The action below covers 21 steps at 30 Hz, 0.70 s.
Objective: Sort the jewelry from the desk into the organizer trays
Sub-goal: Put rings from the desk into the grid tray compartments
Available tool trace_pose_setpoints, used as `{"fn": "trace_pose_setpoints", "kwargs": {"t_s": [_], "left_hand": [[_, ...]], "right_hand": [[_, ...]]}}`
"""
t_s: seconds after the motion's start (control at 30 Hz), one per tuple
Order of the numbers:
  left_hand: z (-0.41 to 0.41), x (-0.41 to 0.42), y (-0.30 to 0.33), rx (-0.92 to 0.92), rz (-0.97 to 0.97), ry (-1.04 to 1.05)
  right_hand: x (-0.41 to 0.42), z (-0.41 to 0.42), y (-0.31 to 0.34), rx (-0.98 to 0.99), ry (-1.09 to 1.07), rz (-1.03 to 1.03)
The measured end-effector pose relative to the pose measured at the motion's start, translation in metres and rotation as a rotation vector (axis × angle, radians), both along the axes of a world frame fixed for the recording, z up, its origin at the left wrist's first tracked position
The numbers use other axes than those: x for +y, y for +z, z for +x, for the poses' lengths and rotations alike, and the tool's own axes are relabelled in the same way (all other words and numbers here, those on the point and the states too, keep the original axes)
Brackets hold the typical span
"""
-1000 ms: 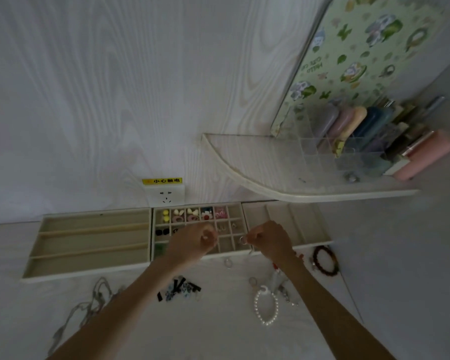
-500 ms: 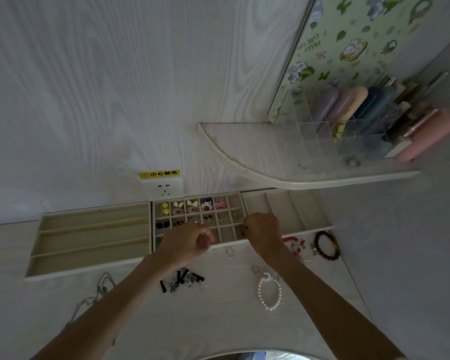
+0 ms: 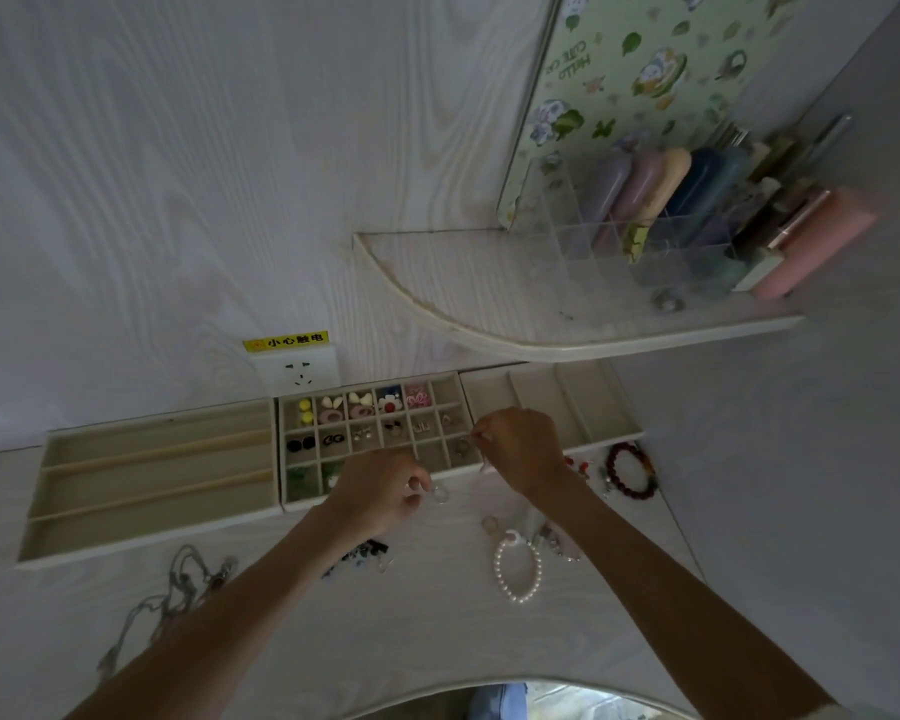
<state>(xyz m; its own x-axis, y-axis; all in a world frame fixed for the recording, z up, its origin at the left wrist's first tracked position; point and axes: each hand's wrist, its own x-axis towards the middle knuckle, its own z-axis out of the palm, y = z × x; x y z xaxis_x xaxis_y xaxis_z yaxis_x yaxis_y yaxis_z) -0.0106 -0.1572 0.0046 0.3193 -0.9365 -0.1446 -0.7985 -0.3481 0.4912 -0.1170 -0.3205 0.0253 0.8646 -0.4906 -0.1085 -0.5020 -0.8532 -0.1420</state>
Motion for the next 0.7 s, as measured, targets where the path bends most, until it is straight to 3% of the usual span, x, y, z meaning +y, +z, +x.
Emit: {"fn": "trace_pose_setpoints", "kwargs": {"t_s": [0.2,0.47,0.53,0.63,0.7], "left_hand": [[-0.011,-0.005,-0.012,-0.170,-0.075,-0.107],[-0.010,-0.019,-0.017,-0.410,0.142,-0.386],[-0.015,-0.020,-0.015,-0.337,0.069,-0.311],[-0.017,-0.021,-0.006,-0.088,-0.177,0.062],[-0.011,-0.030,0.002,0.061,-0.188,0.239]], "right_hand": [[0.004,-0.023,0.012,-0.015,-0.027,0.091],[0.015,-0.057,-0.007,0.168,-0.040,0.266],[0.019,-0.055,-0.014,0.195,-0.033,0.238],[0.024,-0.055,-0.019,0.223,0.010,0.180],[0.024,-0.056,-0.022,0.237,0.034,0.145]]}}
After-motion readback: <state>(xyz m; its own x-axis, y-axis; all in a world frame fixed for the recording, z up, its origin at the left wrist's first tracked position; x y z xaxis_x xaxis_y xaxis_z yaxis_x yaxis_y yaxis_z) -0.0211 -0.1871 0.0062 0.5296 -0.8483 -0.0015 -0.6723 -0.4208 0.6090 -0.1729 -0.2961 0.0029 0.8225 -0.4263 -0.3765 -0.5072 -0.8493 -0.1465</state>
